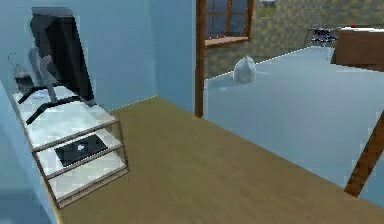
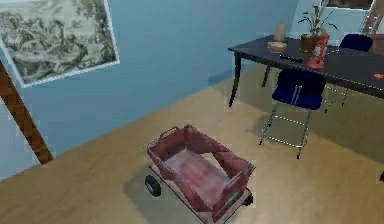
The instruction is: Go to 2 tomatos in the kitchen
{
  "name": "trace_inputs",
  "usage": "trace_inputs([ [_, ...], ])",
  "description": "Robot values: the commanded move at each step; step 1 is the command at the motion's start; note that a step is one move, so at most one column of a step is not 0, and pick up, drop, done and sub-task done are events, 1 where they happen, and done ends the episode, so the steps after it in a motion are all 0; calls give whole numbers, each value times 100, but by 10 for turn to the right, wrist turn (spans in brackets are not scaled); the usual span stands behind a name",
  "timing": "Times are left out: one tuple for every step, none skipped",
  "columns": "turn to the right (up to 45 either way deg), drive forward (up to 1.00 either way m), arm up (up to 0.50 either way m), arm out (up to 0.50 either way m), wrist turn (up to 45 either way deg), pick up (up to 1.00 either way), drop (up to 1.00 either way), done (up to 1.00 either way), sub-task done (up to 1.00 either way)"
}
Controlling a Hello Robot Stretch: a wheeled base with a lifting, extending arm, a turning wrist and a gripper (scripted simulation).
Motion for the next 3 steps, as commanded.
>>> trace_inputs([
  [180,0,0,0,0,0,0,0,0],
  [0,100,0,0,0,0,0,0,0],
  [30,0,0,0,0,0,0,0,0],
])
